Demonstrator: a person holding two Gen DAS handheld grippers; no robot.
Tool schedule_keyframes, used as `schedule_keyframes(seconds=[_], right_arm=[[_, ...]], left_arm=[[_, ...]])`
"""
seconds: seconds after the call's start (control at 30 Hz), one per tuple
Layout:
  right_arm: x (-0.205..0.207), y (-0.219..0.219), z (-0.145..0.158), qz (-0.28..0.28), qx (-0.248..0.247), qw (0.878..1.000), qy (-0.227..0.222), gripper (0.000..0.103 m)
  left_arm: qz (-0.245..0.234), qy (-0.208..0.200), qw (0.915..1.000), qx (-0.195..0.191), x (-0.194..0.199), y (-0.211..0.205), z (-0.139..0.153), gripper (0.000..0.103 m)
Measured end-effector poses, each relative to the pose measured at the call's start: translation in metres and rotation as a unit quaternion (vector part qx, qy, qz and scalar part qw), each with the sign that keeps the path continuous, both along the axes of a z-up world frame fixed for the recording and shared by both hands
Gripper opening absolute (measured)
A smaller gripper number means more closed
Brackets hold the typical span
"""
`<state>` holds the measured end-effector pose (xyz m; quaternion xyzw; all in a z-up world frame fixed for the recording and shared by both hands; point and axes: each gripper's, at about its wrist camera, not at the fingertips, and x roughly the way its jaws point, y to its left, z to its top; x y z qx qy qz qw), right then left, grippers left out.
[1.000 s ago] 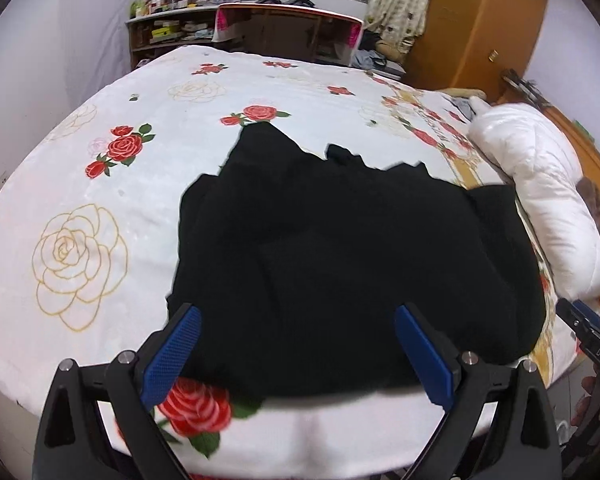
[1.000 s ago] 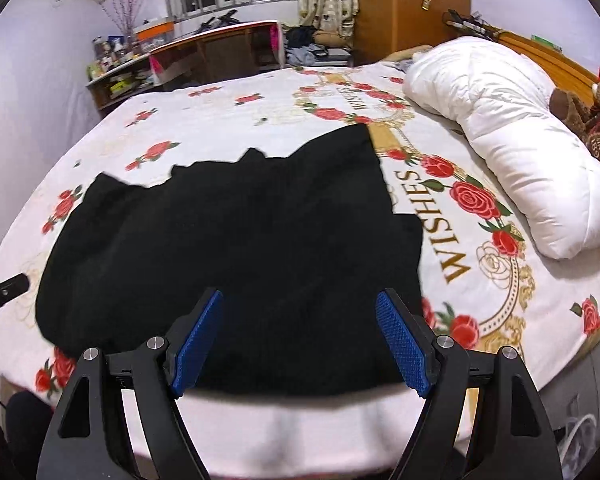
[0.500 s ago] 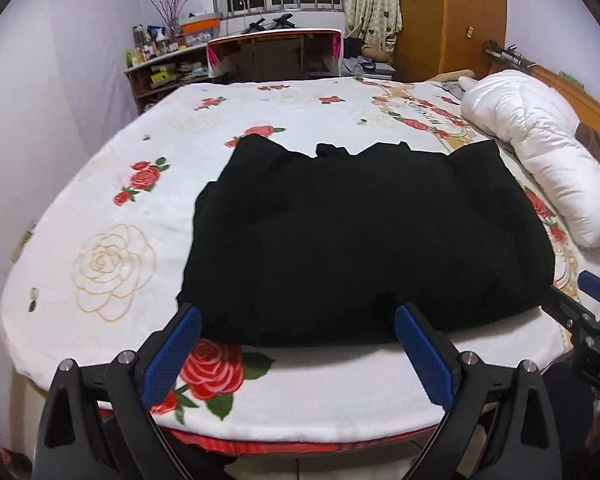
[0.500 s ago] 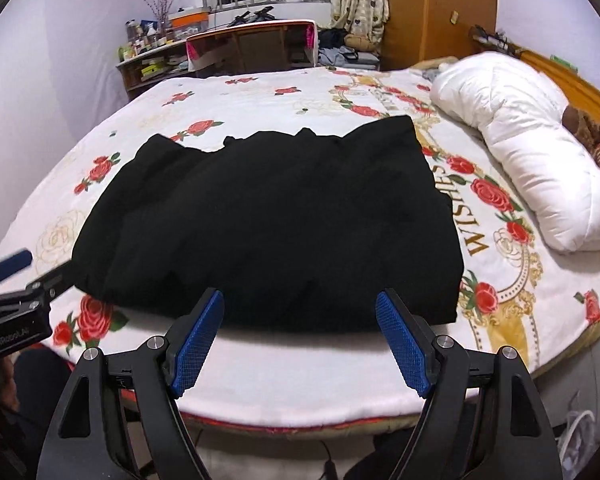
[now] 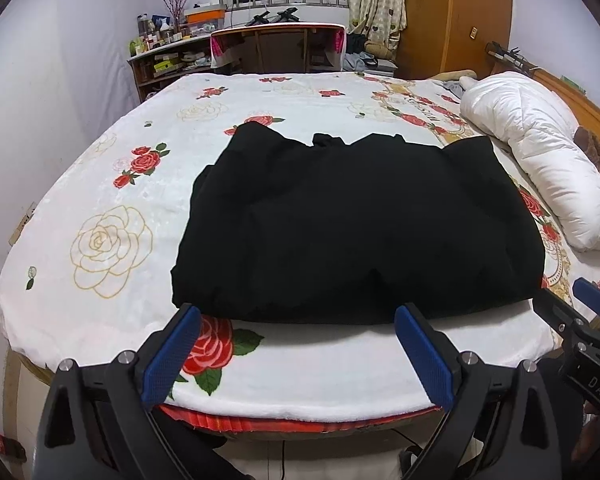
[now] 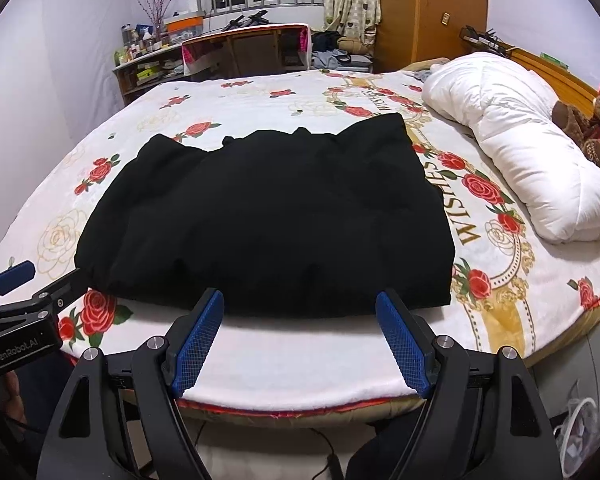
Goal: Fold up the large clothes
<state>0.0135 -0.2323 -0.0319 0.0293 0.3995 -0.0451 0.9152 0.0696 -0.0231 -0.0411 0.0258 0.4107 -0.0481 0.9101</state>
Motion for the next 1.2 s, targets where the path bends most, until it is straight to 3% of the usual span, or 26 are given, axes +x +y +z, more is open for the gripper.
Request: schedule_keyframes(seconds=[1.2], right_arm=[[-0.0069, -0.0001, -0.0030, -0.002, 0.002, 1.000, 0.001, 0.078]], left_arm=[[0.004, 0.001, 1.0000, 0.008, -0.0095, -0.0062, 0.0054, 0.099]])
